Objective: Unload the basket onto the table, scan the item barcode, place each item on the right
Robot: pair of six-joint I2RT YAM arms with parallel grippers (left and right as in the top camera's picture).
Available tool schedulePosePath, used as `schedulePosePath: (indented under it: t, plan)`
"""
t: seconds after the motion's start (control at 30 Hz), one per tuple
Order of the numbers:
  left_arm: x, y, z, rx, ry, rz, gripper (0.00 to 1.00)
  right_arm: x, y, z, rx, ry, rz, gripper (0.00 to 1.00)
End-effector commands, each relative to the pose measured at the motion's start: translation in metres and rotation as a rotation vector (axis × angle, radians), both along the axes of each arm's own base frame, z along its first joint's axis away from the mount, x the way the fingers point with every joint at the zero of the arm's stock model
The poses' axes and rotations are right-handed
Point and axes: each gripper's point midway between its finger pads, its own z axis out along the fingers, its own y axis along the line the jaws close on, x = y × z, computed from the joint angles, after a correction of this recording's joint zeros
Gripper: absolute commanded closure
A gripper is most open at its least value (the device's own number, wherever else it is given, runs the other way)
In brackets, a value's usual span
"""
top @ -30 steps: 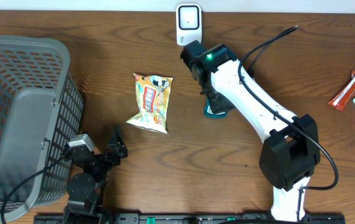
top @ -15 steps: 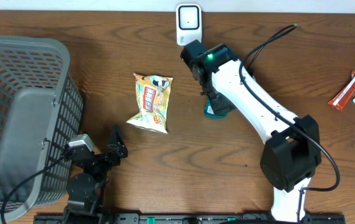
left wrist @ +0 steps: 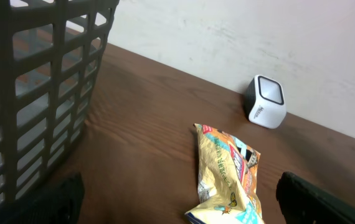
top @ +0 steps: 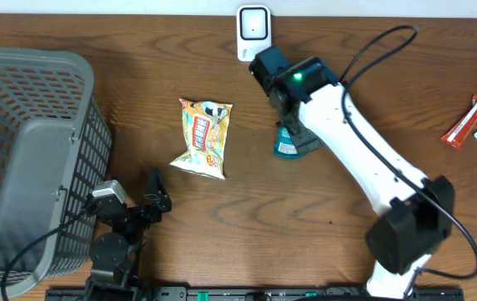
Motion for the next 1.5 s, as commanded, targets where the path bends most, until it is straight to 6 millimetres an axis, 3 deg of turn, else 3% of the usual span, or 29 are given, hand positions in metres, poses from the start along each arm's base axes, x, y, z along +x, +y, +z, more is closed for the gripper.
schedulePosePath:
  t: [0.0,0.17,0.3,0.43,0.57,0.63,0.9,1.13,1.33,1.47]
  plan:
    - [0.0,0.003,-0.015,0.021,0.04,0.015,0.02,-0.003,-0.007,0.043,-0.004,-0.072,0.15,0.02]
    - [0.0,0.003,-0.015,0.02,0.04,0.015,0.02,-0.011,-0.014,0.087,-0.049,-0.143,0.396,0.01]
    - [0.0,0.003,-0.015,0.021,0.04,0.015,0.02,-0.007,-0.016,0.121,-0.216,-0.181,0.831,0.01]
    - [0.0,0.003,-0.015,0.021,0.04,0.015,0.02,-0.015,-0.008,0.128,-0.308,-0.141,1.255,0.01]
    - [0.0,0.003,-0.015,0.021,0.04,0.015,0.02,-0.04,0.022,0.124,-0.21,-0.173,1.776,0.01]
    - [0.0,0.003,-0.015,0.021,0.04,0.015,0.02,-0.05,0.024,0.123,-0.138,-0.201,1.896,0.01]
    - [0.0,0.003,-0.015,0.021,0.04,0.015,0.02,-0.034,-0.022,0.102,0.058,-0.242,1.768,0.01]
    - [0.0,0.003,-0.015,0.021,0.04,0.015,0.02,-0.025,-0.063,0.051,0.226,-0.254,1.587,0.01]
    - [0.0,0.003,-0.015,0.021,0.04,0.015,0.02,-0.02,-0.069,0.01,0.232,-0.254,1.568,0.01]
    - [0.0,0.003,-0.015,0.021,0.04,0.015,0.02,-0.012,-0.068,0.003,0.204,-0.289,1.575,0.01]
